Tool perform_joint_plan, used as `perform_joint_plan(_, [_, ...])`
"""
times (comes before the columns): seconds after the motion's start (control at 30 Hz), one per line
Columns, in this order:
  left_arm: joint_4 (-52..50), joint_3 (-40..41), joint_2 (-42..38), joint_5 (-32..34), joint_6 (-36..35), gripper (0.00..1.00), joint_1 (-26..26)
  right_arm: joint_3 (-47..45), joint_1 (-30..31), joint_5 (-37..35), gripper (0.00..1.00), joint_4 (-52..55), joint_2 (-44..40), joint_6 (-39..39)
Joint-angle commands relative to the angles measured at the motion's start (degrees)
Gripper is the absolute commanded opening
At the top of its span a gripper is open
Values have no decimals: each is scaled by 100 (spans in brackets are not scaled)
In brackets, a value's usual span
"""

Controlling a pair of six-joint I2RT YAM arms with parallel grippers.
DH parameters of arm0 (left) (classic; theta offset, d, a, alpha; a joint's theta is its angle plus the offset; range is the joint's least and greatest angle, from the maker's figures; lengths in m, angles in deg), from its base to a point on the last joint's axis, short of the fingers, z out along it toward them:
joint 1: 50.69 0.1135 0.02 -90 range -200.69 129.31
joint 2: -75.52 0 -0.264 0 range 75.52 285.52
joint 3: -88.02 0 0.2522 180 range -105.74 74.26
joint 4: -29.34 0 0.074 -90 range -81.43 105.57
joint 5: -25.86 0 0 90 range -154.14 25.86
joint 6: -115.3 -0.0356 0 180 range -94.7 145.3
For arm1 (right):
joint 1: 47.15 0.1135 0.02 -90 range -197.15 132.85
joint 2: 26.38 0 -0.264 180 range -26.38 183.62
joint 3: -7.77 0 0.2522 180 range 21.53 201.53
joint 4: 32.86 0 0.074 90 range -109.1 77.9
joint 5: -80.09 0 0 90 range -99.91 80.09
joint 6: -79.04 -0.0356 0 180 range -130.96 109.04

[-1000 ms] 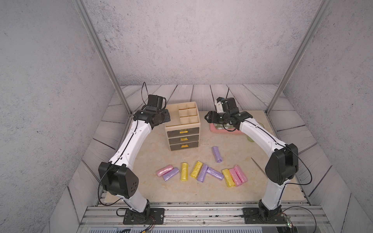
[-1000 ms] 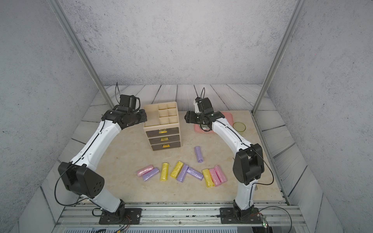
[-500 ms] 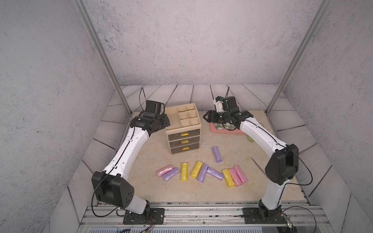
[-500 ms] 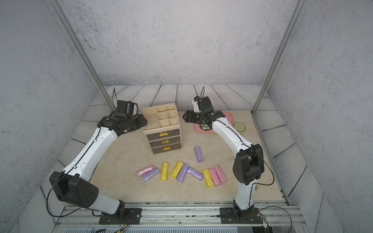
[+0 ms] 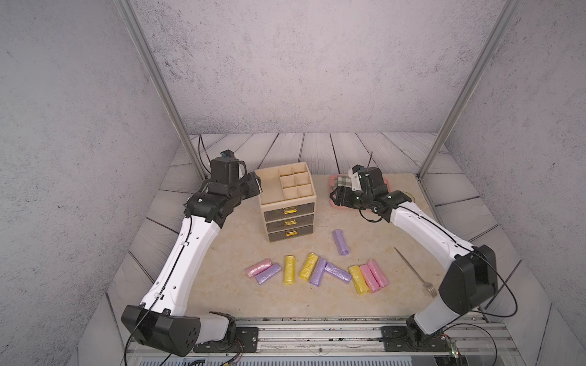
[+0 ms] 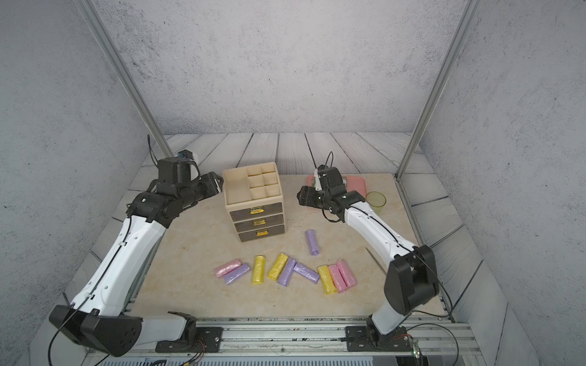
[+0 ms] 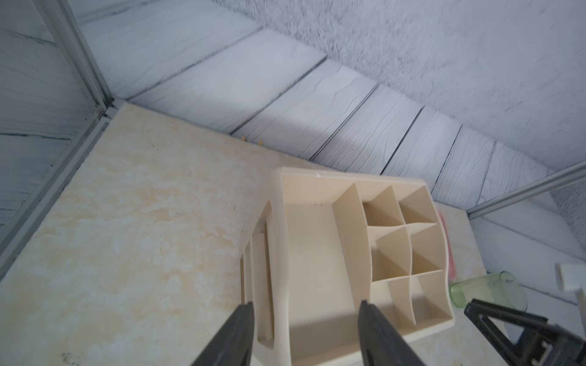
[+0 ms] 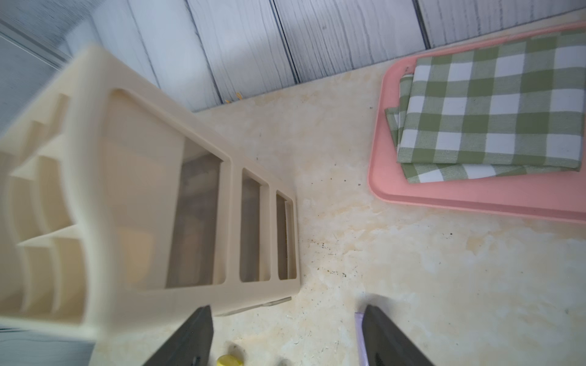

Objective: Sort the rolls of trash bags by color and place them into the drawer
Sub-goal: Adjust the storage box at the center of the board.

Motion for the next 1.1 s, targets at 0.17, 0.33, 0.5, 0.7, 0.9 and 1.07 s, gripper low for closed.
perform_joint_plan(0.17, [893,921,32,-936,381,50,985,-1712,793,1050,64,-2401,-1130,-1755])
perform_joint_plan(0.33, [1200,1433,-24,-1251,617,43,1267,-1450,1122,1166,44,-2160,-626,-1646])
perform_joint_plan(0.5, [1333,1722,-241,-1345,682,43,1321,-1028,1114,892,33,-1788,-161,-1340])
perform_joint_plan(0.7, [1383,2046,-561,-1494,751,45,1317,-395,1071,778,25,-1574,538,-1223])
perform_joint_plan(0.9, [1480,2380,-938,-1555,878,47,1316,-22,987,547,25,-1358,878,-1153])
perform_joint_plan(1.07, [1381,2453,-1116,-1626,861,49,1316,102,947,481,31,-1393,1047,-1162])
